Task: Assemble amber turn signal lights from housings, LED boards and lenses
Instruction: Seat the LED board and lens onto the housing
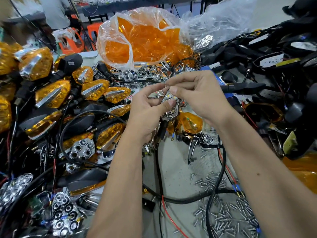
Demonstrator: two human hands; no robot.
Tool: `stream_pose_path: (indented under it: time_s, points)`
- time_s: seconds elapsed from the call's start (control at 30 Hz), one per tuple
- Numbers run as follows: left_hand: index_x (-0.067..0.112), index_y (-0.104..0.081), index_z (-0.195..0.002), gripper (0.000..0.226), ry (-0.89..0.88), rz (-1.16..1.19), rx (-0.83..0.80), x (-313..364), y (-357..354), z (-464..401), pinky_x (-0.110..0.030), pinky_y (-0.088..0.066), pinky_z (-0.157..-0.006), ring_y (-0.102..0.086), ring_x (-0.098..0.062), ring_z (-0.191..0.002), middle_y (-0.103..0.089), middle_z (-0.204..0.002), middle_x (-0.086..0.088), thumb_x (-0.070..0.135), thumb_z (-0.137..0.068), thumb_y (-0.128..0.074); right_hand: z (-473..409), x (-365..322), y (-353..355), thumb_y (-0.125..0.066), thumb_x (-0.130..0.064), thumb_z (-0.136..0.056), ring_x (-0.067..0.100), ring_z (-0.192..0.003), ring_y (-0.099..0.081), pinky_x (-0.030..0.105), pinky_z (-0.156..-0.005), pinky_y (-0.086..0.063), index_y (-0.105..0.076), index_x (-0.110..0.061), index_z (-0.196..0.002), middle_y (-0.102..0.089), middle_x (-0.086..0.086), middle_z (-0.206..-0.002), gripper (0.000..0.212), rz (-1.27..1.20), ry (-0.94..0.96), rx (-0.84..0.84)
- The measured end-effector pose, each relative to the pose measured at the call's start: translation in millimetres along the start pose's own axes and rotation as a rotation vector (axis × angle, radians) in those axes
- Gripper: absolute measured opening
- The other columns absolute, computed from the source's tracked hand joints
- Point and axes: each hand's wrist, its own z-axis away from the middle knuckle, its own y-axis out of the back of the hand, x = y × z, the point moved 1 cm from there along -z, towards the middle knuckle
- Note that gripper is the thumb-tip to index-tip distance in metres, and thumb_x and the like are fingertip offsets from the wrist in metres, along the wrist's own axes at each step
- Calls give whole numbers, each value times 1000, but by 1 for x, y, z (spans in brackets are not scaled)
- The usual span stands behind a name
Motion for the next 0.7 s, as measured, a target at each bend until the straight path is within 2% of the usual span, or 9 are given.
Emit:
stream_pose_path:
  time_s: [0.1, 0.17, 0.23, 0.3, 0.37, 0.43, 0.53, 0.6, 0.7]
  points:
    - [10, -70, -127, 40, 21, 13, 34, -1, 0, -2, -28, -60, -85, -75, -12, -80, -78, -79, -4, -5, -89, -73, 0, 0, 0, -70, -22, -99, 23, -77, -75, 51, -81, -62, -71, -18, -112, -79, -2, -80, 13, 96, -48, 28]
    - [6, -75, -115, 29, 66, 73, 105, -2, 5, -3, -43, -61, -88, -76, -27, -93, -80, -95, -11, -5, -89, -72, 0, 1, 5, -66, -35, -101, 20, -67, -74, 48, -71, -64, -72, -16, -98, -76, 0, -73, 20, 185, -96, 38]
    - [1, -76, -112, 20, 125, 138, 139, -2, 12, -3, -49, -62, -82, -75, -37, -90, -77, -101, -21, -2, -93, -69, 0, 1, 12, -65, -43, -100, 18, -63, -73, 41, -65, -63, -72, -14, -83, -75, 2, -68, 34, 450, -113, -4]
    - [-6, -71, -113, 18, 172, 228, 118, 0, 16, -2, -38, -61, -63, -73, -31, -72, -76, -97, -23, 1, -98, -61, 0, 2, 21, -70, -51, -94, 18, -62, -68, 30, -55, -51, -71, -17, -71, -70, 2, -65, 42, 750, -156, -71]
    - [-4, -62, -110, 13, 208, 335, 94, 1, 16, -2, -31, -58, -57, -70, -24, -65, -76, -103, -21, 1, -103, -52, 1, -1, 28, -77, -57, -85, 13, -63, -63, 26, -53, -41, -70, -19, -67, -67, -3, -64, 42, 887, -243, -185]
    - [3, -49, -109, 6, 241, 462, 64, 2, 15, -4, -31, -57, -57, -67, -23, -65, -75, -111, -24, 2, -106, -44, 2, -3, 28, -83, -55, -78, 12, -66, -65, 28, -57, -46, -70, -20, -71, -68, -4, -67, 38, 953, -307, -318]
    - [5, -36, -118, 12, 285, 619, 32, 1, 13, -4, -33, -58, -58, -67, -26, -67, -74, -109, -27, 1, -107, -38, 3, -1, 26, -85, -45, -80, 20, -64, -63, 32, -63, -50, -64, -12, -72, -66, 0, -64, 40, 1033, -376, -420]
    - [-4, -44, -119, 15, 314, 647, 17, 0, 12, -2, -33, -59, -60, -70, -28, -69, -75, -98, -26, 2, -106, -39, 1, 0, 30, -81, -35, -85, 22, -61, -61, 33, -60, -49, -64, -7, -72, -65, 4, -61, 35, 1008, -413, -359]
    - [-13, -62, -101, 28, 352, 588, 36, 0, 9, -3, -34, -56, -61, -68, -28, -66, -74, -87, -22, 4, -104, -40, 0, 1, 37, -69, -16, -87, 19, -51, -65, 38, -55, -57, -64, -3, -78, -70, 15, -71, 17, 742, -432, -96]
